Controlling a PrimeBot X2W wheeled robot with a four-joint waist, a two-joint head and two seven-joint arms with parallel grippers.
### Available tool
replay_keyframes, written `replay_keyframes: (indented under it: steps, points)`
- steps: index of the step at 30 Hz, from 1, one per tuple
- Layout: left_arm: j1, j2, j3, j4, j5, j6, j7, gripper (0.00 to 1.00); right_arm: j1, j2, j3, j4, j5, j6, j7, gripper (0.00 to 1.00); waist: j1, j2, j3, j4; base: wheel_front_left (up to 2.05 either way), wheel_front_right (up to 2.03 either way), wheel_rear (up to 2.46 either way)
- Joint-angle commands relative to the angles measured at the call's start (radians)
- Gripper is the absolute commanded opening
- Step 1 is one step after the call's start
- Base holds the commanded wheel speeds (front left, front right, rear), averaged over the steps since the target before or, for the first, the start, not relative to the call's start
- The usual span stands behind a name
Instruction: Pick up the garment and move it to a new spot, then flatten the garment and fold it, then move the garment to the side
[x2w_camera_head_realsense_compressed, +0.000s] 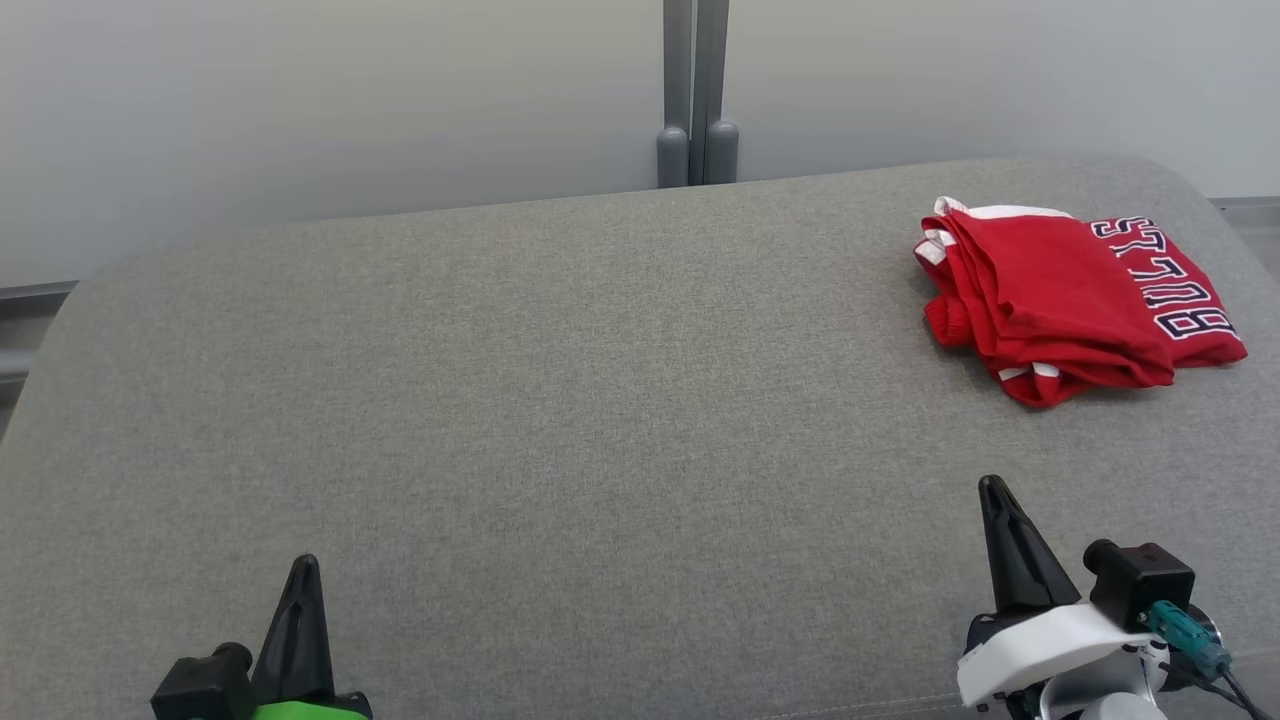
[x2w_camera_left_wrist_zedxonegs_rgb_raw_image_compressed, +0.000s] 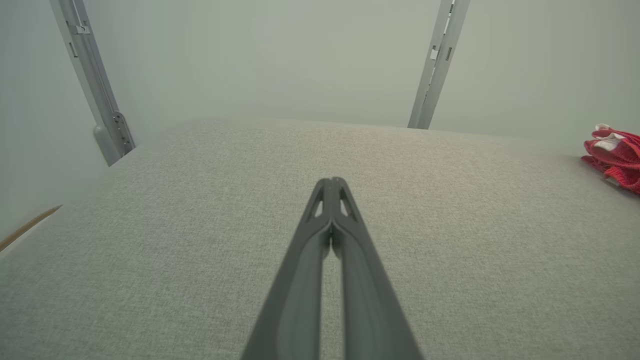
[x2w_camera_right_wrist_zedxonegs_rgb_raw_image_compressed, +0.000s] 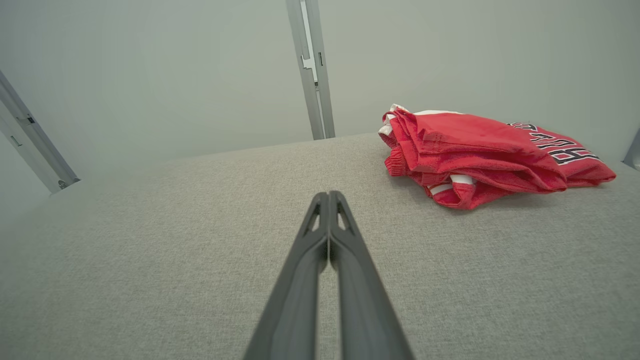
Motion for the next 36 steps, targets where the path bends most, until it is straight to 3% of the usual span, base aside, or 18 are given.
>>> replay_keyframes:
  steps: [1,36]
  points:
    - [-0.024,0.003,0.010,-0.004,-0.055,-0.003,0.012,0.00,-0.023,-0.002,-0.008,-0.007,0.057,0.000,0.015,0.00,0.0000,0.0000,0.001,0.000,0.00,0.00,0.00]
    - [-0.132,0.004,0.034,0.049,-0.637,-0.028,0.124,0.00,-0.133,-0.005,-0.076,0.076,0.629,0.000,0.193,0.00,0.0000,0.0000,0.011,0.004,0.00,0.00,0.00]
